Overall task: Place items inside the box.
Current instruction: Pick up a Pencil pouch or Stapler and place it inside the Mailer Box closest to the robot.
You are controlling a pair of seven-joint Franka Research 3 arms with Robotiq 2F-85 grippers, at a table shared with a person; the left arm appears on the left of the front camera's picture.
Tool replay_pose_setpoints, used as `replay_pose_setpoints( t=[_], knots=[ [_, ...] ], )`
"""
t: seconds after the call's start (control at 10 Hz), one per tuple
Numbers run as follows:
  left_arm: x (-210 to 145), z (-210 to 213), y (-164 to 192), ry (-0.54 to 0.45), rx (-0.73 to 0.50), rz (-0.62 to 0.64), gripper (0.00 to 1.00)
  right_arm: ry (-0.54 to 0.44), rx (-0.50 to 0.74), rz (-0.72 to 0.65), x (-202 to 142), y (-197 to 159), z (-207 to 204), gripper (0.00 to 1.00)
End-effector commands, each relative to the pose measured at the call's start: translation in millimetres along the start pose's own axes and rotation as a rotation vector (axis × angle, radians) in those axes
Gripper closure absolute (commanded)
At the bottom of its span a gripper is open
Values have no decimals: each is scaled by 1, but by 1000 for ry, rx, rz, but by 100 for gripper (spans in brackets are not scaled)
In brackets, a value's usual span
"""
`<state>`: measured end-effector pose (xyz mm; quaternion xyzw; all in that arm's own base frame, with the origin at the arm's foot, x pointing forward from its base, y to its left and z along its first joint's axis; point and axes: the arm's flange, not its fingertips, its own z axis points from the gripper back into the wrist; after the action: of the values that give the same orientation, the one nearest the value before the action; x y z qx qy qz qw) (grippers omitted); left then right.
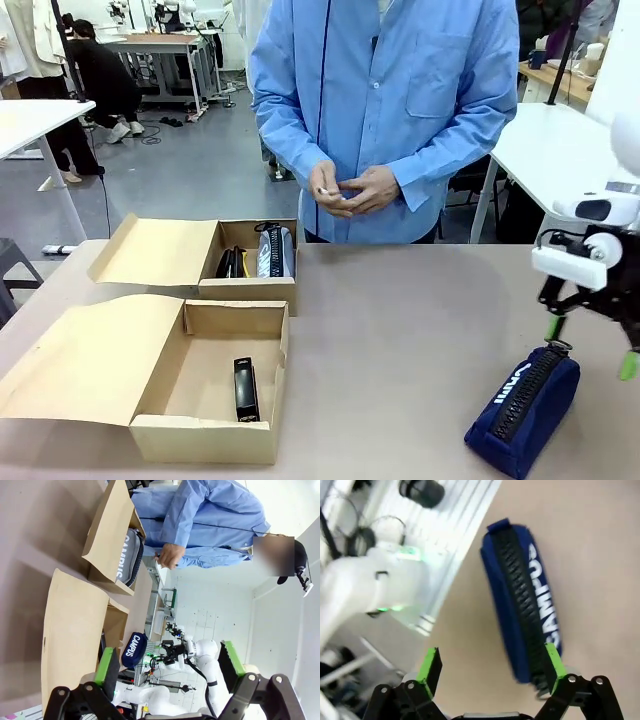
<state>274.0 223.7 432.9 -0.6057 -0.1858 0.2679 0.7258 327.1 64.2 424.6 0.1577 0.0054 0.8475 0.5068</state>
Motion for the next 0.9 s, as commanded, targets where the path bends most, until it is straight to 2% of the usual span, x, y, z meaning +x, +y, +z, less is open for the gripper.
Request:
replay_pose_setpoints(
  t=[0.0, 0.3, 0.5, 0.6, 0.8],
  knots=[
    [-2, 2, 0, 7, -6, -18, 0, -10, -103, 118, 13, 3, -31, 0],
    [-2, 2, 0, 7, -6, -18, 0, 112, -180, 81, 45, -9, -64, 0],
    [-2, 2, 0, 7, -6, -18, 0, 257, -21, 87, 46, -21, -91, 0],
    [-2, 2, 0, 7, -6, -18, 0, 294, 71, 109, 42, -17, -94, 0],
    [-2, 2, 0, 7, -6, -18, 0, 345, 139, 112, 39, -13, -94, 0]
  ],
)
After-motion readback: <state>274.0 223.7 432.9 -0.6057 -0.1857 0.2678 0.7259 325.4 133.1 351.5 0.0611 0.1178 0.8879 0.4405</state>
